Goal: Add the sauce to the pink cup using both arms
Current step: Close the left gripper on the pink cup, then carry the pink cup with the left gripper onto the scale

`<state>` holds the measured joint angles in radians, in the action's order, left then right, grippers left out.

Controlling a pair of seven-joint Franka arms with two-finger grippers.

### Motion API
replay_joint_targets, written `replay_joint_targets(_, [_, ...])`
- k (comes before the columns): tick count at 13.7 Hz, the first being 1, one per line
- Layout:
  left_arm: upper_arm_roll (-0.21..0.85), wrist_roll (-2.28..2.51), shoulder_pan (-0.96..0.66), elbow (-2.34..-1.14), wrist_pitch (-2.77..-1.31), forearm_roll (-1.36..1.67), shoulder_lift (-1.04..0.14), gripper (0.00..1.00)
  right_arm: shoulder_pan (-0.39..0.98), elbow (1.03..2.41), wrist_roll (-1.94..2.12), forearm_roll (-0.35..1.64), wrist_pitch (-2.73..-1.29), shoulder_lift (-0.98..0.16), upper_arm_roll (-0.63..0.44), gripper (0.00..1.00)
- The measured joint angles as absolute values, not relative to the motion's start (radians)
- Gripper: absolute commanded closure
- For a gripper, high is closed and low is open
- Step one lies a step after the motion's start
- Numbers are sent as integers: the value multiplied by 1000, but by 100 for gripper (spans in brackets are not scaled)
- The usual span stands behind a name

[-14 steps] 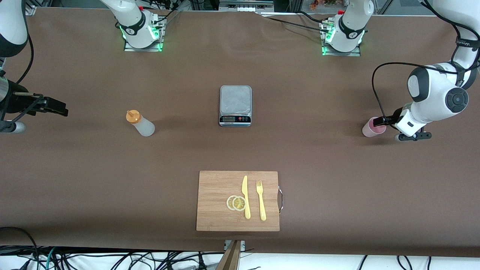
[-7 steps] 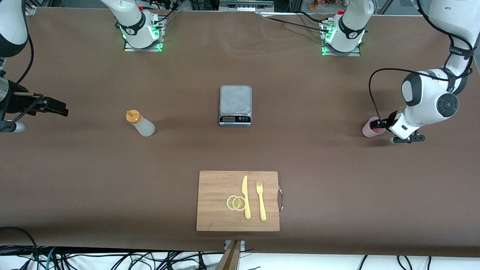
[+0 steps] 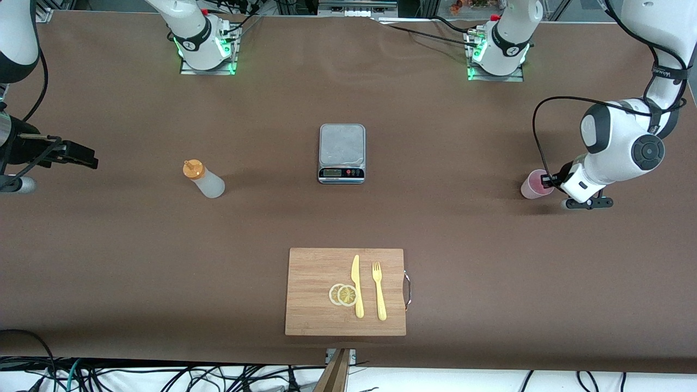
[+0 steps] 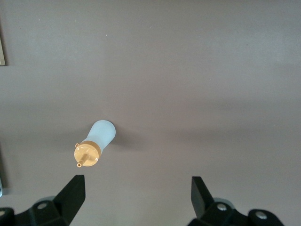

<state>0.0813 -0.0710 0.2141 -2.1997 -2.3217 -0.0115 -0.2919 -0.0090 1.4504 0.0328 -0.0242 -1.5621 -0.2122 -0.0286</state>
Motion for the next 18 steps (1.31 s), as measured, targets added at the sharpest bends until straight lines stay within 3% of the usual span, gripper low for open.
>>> replay_joint_targets(4, [169,-70,207,-2151,-2217,-2,-230,100,-11,1450,39,-24,-1562,-212,-29,0])
replay_joint_targets(9, [333,121,84,-2142,-2203,66,-181,100,-12,1450,40,-24,-1562,-212,-29,0])
replay_joint_targets(14, [455,472,-105,-2140,-2222,137,-173,100,-12,1450,41,-24,-1562,-212,-29,0])
replay_joint_targets(18, [475,645,-230,-2140,-2319,194,-198,100,-12,1450,41,-24,-1562,-212,-29,0])
